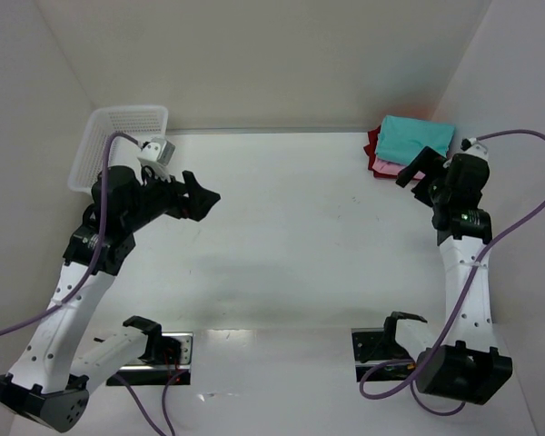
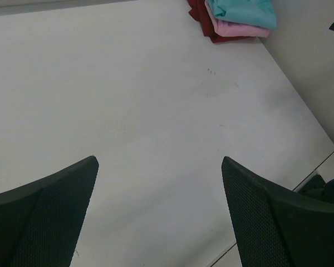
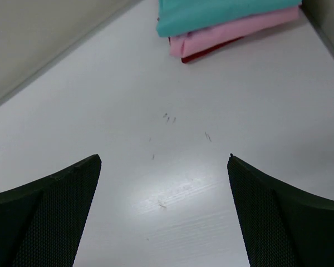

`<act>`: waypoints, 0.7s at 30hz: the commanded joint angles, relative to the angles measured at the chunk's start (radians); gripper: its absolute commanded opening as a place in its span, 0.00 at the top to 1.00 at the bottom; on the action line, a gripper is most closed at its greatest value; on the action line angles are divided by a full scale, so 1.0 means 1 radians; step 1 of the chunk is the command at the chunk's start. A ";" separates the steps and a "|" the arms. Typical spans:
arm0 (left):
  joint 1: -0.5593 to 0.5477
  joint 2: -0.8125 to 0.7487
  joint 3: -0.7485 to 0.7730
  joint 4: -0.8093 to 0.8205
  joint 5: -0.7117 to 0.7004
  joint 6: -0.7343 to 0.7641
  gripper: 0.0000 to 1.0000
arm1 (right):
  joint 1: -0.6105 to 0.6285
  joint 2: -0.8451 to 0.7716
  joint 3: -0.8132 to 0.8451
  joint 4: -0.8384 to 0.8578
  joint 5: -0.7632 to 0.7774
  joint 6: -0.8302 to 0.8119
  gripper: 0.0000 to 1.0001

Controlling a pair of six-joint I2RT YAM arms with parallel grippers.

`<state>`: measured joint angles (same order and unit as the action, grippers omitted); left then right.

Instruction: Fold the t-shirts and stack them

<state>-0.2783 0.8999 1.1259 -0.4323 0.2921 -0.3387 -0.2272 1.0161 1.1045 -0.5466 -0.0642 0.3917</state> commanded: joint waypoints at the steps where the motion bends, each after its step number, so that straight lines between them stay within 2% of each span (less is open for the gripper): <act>1: -0.004 -0.029 -0.030 0.039 0.007 0.010 0.01 | 0.000 0.014 0.026 0.045 0.042 -0.025 0.00; 6: -0.004 -0.032 -0.043 0.053 0.045 0.010 0.01 | 0.020 0.210 0.130 0.117 0.119 -0.037 0.00; 12: -0.004 -0.050 -0.052 0.047 -0.025 0.041 0.01 | 0.029 0.528 0.352 0.157 0.239 -0.047 0.00; 17: -0.004 0.023 -0.043 0.053 -0.028 0.034 0.01 | 0.029 0.706 0.488 0.206 0.267 -0.047 0.00; 19: -0.004 0.051 -0.036 0.076 -0.028 0.020 0.01 | 0.029 0.775 0.510 0.232 0.252 -0.047 0.05; 21: -0.004 0.091 -0.017 0.090 -0.048 -0.004 0.01 | 0.029 0.824 0.539 0.232 0.244 -0.056 0.19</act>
<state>-0.2787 0.9559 1.0771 -0.4038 0.2679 -0.3206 -0.2054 1.7994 1.5681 -0.3902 0.1547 0.3469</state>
